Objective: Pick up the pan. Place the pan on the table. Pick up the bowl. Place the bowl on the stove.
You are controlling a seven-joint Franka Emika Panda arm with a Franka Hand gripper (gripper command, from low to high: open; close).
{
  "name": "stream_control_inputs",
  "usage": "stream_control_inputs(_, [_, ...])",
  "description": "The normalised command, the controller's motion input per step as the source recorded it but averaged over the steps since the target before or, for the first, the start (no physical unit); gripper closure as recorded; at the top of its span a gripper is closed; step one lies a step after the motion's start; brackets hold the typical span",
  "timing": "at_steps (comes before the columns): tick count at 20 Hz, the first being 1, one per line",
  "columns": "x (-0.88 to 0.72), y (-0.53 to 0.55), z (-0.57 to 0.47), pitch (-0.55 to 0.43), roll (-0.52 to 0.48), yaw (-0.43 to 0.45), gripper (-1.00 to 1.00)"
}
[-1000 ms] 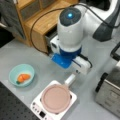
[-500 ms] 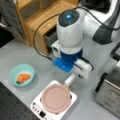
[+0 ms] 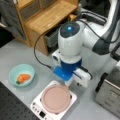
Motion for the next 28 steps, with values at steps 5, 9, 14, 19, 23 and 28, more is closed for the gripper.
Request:
stream_control_inputs(5, [0.23,-0.06,-0.01,0.046,0.056,0.012,-1.0])
stream_control_inputs(9, [0.19,-0.05,0.04,0.064,0.026,0.02,1.0])
stream_control_inputs(14, [0.15,-0.01,0.06,0.081,0.02,0.021,1.0])
stream_control_inputs(19, [0.06,0.02,0.06,0.079,0.016,0.024,1.0])
stream_control_inputs(23, [0.0,-0.01,0.03,0.074,0.012,0.035,1.0])
stream_control_inputs(28, [-0.03,-0.04,0.04,0.07,0.007,0.063,1.0])
